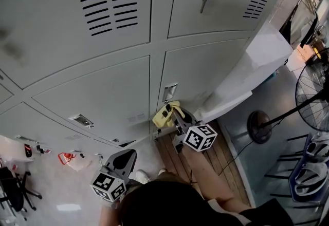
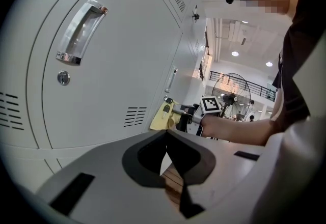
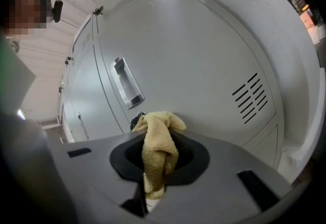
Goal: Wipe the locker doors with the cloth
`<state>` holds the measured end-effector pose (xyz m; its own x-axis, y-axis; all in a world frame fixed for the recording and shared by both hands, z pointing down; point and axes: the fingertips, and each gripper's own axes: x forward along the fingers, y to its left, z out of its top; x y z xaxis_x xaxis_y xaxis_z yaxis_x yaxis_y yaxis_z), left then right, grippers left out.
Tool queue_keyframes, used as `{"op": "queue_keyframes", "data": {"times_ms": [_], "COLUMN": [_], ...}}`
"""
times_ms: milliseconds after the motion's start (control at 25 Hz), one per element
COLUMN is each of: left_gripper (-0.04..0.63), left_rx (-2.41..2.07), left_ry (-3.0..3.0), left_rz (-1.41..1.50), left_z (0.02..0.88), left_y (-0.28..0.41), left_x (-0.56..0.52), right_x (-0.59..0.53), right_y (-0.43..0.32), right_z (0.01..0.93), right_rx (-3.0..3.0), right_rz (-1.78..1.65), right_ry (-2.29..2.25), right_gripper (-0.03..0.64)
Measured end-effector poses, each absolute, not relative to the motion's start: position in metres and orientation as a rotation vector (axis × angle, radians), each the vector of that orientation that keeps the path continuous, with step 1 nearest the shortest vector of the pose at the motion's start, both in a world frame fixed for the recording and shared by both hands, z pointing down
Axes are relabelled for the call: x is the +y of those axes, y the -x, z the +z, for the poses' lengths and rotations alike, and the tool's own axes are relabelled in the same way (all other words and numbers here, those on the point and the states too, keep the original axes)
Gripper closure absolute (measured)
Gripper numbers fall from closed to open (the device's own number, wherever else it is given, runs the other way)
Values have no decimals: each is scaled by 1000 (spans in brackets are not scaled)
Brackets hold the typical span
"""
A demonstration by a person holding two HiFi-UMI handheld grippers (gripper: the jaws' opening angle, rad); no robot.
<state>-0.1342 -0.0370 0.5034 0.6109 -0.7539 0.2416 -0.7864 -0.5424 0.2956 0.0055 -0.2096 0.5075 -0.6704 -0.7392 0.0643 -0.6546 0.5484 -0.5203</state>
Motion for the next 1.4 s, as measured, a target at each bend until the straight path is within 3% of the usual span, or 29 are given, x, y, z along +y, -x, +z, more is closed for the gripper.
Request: {"op": "queue_keyframes", "data": {"times_ms": [880,1400], "left_gripper": [589,590], "left_rx": [-1250,-1229], "left_ry": [-2445,-2446], "left_rz": [140,154], "left_z": [508,512], "left_y": [133,106], "left_x": [-42,-53], "right_x": [-201,-218], "right_y": [22,-16], "right_z": [549,570], "right_rx": [2713,2712], "right_rz": [-903,-960], "right_ry": [1096,1163], "right_gripper": [563,563]}}
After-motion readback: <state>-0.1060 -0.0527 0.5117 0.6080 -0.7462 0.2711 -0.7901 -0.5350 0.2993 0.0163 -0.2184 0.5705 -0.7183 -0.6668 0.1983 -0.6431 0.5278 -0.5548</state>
